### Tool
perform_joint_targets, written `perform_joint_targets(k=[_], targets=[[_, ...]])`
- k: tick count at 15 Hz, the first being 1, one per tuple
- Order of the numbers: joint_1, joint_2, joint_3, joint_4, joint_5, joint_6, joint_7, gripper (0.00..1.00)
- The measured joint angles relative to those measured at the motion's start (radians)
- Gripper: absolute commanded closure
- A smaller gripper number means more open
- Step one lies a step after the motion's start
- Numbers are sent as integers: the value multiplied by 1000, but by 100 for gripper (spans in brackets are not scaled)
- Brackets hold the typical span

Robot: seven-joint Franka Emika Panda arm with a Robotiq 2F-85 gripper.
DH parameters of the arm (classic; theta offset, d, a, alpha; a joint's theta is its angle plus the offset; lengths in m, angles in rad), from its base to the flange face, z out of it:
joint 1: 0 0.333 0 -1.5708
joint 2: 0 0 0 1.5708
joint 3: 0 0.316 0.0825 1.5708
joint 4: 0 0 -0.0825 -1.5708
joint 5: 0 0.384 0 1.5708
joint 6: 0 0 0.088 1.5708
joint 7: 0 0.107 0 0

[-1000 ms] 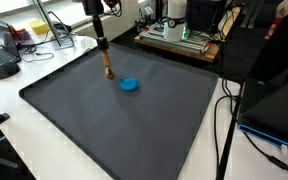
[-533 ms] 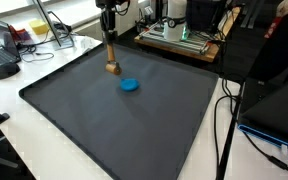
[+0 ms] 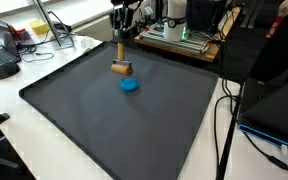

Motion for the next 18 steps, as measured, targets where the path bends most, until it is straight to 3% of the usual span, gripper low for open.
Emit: perform_joint_targets(k=[5,10,13,18], targets=[[36,-12,58,-43,-6,109,2,78],[15,-2,168,-69,-68,200,44,78],[-102,31,301,-68,-209,239,141,78],[-448,22,591,-64,-528,214,355,78]])
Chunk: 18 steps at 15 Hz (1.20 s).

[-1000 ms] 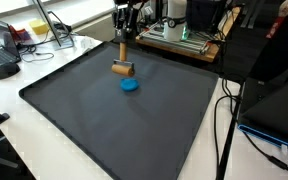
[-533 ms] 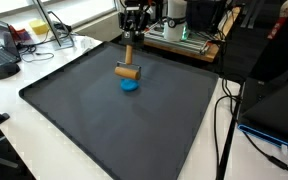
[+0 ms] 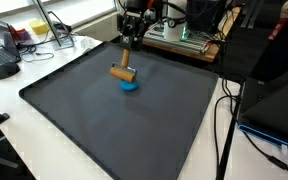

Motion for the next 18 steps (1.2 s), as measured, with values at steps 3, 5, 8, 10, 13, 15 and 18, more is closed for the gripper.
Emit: perform_joint_targets(k=[3,5,8,10,13,15,18], targets=[[-80,-61,115,7,-59,-72,80,78],[-85,-93,167,28,-61,-139,118,78],[-89,-121,225,88,-62,-230,165,78],[-96,-129,237,140,-118,-299,227,78],[-66,-112,172,234,-272,-462,382,78],[-22,-74,102,310,-324,-575,446,78],[98,12,-45,429,-325,-735,481,78]])
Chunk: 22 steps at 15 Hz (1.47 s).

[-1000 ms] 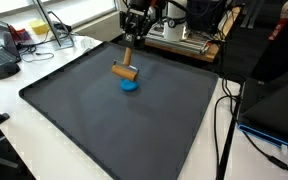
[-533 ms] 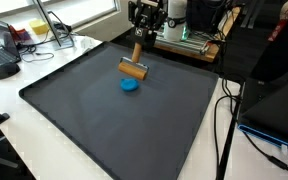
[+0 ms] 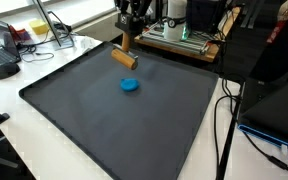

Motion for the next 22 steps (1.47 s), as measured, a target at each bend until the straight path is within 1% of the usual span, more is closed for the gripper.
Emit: perform_joint_targets(k=[2,4,5,7,9,16,17,19,22], targets=[[89,60,-102,75,7,-80,25,78],[164,116,-191,142,42,-133,34,78],[194,141,-230,171,70,-148,35,53],[235,180,-294,210,134,-150,24,53],[243,200,-312,228,143,-150,21,53],[248,203,-313,231,147,-150,21,53],[248,203,-313,231,147,-150,21,78],[258,203,-323,230,147,-150,21,78],[304,208,-367,223,145,-150,29,78]])
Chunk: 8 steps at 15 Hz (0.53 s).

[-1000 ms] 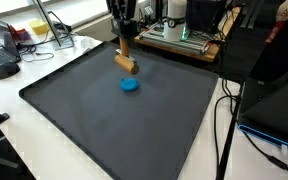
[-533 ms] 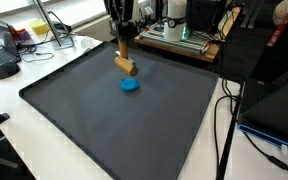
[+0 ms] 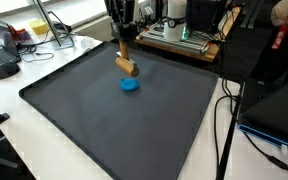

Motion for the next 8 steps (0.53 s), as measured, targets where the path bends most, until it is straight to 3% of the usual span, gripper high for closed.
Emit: perform_joint_targets(k=[8], targets=[[31,-4,-62,-24,2,22,141,78]])
